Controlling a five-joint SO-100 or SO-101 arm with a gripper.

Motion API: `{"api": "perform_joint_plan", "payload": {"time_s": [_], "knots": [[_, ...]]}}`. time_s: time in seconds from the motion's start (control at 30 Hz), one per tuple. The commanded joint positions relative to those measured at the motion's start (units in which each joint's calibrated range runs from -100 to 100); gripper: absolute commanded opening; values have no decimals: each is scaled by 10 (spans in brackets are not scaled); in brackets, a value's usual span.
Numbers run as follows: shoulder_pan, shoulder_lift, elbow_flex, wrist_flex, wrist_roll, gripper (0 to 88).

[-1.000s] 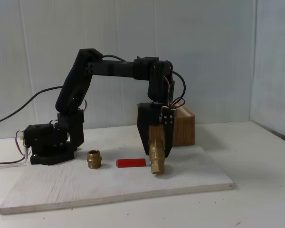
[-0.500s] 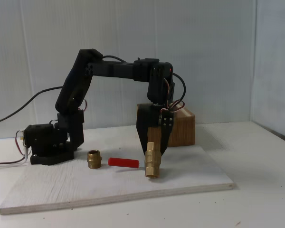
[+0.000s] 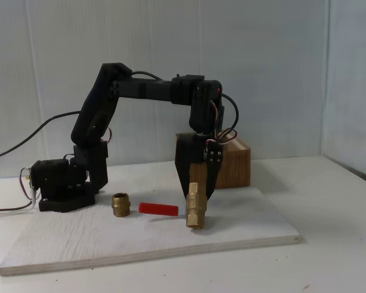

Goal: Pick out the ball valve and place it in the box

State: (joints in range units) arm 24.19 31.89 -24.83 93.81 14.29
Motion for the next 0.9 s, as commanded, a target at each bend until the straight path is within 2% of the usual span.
{"api": "perform_joint_plan", "payload": {"time_s": [0.0, 0.1, 0.57, 0.87], "knots": [[-3, -12, -10, 7, 3, 230], [-2, -12, -10, 7, 3, 286], [9, -12, -10, 46, 4, 289], [29, -12, -33, 54, 22, 289]]}}
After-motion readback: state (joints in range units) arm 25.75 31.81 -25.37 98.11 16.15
